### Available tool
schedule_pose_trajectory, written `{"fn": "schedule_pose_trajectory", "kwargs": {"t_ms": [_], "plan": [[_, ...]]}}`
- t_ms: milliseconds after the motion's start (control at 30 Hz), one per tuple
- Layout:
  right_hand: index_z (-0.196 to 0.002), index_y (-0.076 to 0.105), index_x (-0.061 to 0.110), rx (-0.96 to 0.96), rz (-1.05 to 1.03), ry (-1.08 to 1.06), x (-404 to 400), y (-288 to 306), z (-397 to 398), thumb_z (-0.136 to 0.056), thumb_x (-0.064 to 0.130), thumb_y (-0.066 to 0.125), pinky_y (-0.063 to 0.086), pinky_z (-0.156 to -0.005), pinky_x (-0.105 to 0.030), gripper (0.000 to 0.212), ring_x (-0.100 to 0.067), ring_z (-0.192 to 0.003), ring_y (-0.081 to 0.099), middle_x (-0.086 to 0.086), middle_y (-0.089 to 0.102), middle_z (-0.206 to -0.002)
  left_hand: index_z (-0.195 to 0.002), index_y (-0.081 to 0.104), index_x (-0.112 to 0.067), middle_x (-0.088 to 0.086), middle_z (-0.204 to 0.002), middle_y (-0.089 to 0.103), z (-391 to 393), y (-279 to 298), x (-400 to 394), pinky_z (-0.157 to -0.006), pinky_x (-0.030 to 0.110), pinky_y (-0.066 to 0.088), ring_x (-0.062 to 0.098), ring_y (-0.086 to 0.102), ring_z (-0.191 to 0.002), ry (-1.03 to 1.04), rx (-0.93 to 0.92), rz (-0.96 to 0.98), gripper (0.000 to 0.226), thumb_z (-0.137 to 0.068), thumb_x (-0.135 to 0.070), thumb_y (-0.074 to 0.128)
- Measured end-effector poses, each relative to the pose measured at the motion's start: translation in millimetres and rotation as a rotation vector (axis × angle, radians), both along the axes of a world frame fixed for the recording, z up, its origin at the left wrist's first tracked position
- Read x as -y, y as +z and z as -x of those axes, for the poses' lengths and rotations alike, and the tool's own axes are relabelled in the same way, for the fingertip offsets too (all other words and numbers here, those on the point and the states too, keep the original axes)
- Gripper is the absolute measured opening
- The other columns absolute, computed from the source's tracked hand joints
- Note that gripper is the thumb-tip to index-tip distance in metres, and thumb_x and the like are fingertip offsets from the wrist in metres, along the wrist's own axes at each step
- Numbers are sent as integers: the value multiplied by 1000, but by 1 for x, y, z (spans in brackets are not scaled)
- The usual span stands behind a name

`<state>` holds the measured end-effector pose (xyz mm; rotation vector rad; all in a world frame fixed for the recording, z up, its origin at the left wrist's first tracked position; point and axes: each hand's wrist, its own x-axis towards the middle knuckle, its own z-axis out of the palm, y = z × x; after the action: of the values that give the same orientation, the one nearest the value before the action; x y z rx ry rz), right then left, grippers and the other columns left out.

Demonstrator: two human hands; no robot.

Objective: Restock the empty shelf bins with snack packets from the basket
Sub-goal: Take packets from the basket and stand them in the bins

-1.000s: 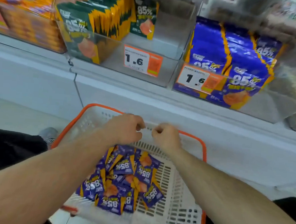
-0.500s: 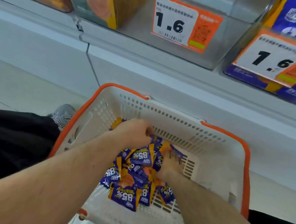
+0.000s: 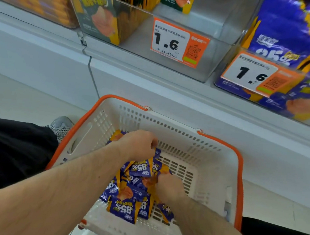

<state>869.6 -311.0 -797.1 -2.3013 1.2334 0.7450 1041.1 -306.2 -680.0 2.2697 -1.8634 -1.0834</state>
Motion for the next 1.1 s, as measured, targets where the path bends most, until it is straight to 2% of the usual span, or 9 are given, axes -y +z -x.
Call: {"fn": "schedule_pose_trajectory", "kwargs": {"t_ms": [100, 233, 367, 433, 567, 667, 800, 933, 1100], "plan": [[-68, 46, 13, 49, 70, -116, 19, 37, 0, -95, 12, 44, 45, -63, -34, 27, -25, -76, 60, -4, 53, -73, -114, 63, -22, -3, -107, 65, 8, 10, -4, -86, 38, 55, 20, 61, -96, -40, 18, 7, 29, -87, -21, 52], [-60, 41, 12, 194, -16, -457, 51, 93, 11, -90, 7, 47, 36, -47, -27, 30, -17, -52, 43, -4, 44, -61, -128, 56, -20, -1, -118, 62, 25, 28, -12, -87, 30, 50, 19, 59, -102, -127, 32, 27, 39, -90, -31, 55], [-72, 53, 18, 506, -153, -854, 69, 149, 30, -90, 18, 57, 53, -52, -28, 19, -19, -64, 59, -5, 59, -73, -147, 31, -23, 1, -141, 47, 51, 42, -19, -99, 36, 46, 22, 51, -124, -186, 44, 96, 80, -82, -58, 64], [-81, 65, 7, 643, -197, -1022, 72, 173, 37, -76, 20, 65, 61, -56, -40, 14, -26, -66, 67, -16, 68, -80, -150, 22, -23, 1, -148, 37, 66, 49, -19, -101, 36, 43, 22, 46, -128, -208, 54, 161, 91, -79, -61, 65], [-85, 55, 2, 759, -350, -1147, 67, 231, 52, -93, 0, 49, 48, -43, -25, 11, -21, -57, 59, -14, 61, -69, -146, 29, -26, -2, -142, 39, 90, 64, -11, -92, 39, 48, 22, 51, -120, -179, 125, 394, 70, -87, -48, 61], [-78, 58, 1, 813, -384, -1130, 63, 278, 70, -95, 7, 52, 52, -44, -22, 19, -20, -52, 62, -11, 65, -58, -127, 54, -27, -2, -121, 60, 102, 80, 4, -79, 36, 50, 22, 62, -100, -53, 36, 606, 35, -92, -25, 57], [-85, 66, 7, 797, 294, -803, 71, 318, 98, -88, 32, 64, 43, -55, -26, 25, -19, -63, 60, -7, 68, -75, -97, 65, -28, -3, -89, 74, 118, 121, 24, -75, 33, 54, 17, 69, -82, 149, -365, 603, 11, -89, -21, 65], [-124, 61, 25, 665, 579, -389, 68, 342, 121, -81, 34, 72, 47, -81, -22, 46, -11, -110, 59, 8, 64, -119, -87, 61, -42, -17, -83, 69, 138, 157, 41, -71, 16, 51, -5, 64, -75, 44, -556, 606, 34, -84, -9, 69], [-122, 56, 21, 657, 777, -322, 76, 357, 142, -89, 32, 67, 46, -85, -28, 36, -17, -113, 54, 2, 59, -123, -97, 65, -34, -14, -90, 71, 162, 186, 62, -69, 18, 52, -2, 65, -80, -74, -612, 641, 32, -81, -6, 69]]}}
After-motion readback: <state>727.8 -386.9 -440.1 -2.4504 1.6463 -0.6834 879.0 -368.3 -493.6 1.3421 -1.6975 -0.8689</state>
